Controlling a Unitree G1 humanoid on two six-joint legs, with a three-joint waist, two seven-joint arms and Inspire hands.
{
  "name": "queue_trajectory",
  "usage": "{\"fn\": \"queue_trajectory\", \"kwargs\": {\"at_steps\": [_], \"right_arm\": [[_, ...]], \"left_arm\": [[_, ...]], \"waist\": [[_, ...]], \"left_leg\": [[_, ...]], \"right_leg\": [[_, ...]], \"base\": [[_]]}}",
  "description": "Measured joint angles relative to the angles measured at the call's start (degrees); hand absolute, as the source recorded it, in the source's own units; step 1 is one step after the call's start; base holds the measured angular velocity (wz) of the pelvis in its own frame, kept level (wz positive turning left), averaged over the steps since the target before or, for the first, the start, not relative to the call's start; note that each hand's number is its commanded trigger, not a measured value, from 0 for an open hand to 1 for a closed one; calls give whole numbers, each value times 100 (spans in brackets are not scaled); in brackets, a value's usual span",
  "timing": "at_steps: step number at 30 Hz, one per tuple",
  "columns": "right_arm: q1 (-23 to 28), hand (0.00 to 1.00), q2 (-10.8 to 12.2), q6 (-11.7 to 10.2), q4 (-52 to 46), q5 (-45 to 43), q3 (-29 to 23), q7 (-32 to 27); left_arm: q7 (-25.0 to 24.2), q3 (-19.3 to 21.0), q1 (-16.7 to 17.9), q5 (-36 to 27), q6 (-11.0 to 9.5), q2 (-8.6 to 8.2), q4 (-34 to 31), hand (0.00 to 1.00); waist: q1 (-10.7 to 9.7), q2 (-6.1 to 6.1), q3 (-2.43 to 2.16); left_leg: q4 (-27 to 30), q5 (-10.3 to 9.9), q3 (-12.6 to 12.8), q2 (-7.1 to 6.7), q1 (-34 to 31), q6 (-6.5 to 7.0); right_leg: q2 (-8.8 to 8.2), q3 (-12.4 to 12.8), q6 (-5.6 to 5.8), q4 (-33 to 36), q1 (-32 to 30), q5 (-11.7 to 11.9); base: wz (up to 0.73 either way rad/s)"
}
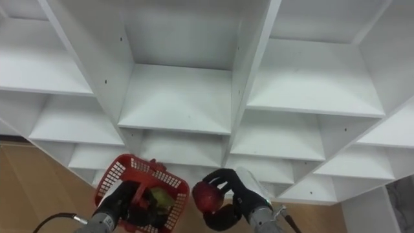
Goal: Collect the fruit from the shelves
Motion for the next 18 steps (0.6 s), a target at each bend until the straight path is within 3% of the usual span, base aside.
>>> {"fn": "queue_trajectory", "kwargs": {"at_steps": [9,18], "right_arm": [[-259,100,117,48,393,-88,-4,2],[-636,100,142,48,744,-119,-6,-18]], "left_arm": [[-101,-38,-16,9,0,-64,1,100],[-255,-93,-58,8,0,-86,-11,100]], "waist": [[30,31,38],[14,18,42]], "left_leg": [[10,0,-67,0,-96,0],[99,1,-128,-5,-354,0]], "right_leg": [[-5,-61,-1,-10,-52,-1],[-26,-129,-1,-10,-232,-1]], "base": [[4],[4]]}}
